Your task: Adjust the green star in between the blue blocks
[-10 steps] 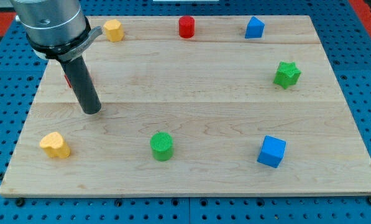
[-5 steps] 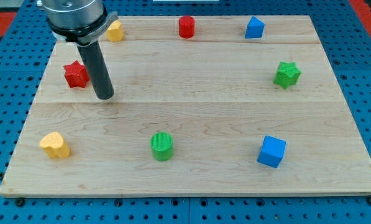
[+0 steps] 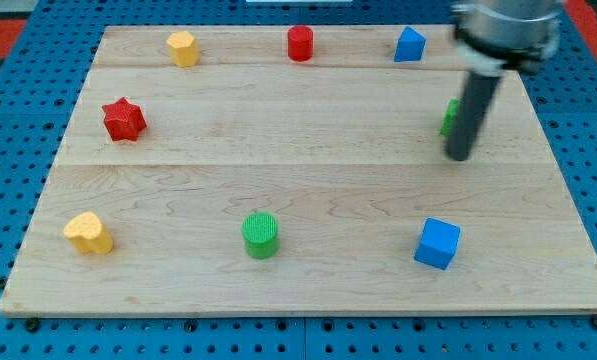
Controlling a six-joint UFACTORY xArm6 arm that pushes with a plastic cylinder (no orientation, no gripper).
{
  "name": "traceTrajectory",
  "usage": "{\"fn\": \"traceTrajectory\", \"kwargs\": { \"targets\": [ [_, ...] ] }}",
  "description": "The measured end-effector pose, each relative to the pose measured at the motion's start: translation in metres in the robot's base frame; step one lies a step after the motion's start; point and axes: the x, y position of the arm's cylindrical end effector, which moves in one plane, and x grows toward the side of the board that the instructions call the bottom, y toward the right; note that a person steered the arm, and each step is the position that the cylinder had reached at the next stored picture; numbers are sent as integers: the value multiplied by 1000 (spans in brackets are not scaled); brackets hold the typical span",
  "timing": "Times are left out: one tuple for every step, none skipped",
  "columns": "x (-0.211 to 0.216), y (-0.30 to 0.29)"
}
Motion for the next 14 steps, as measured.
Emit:
{"fn": "traceTrajectory", "kwargs": {
  "targets": [
    [-9,46],
    [-17,46],
    [-46,45],
    [-51,42],
    [-59,43],
    [-64,43],
    [-64,43],
    [-64,19],
    [-65,-40],
    [-69,-50],
    [-83,-36],
    [-104,-29],
    [-112,-29],
    [-113,-33]
  ]
}}
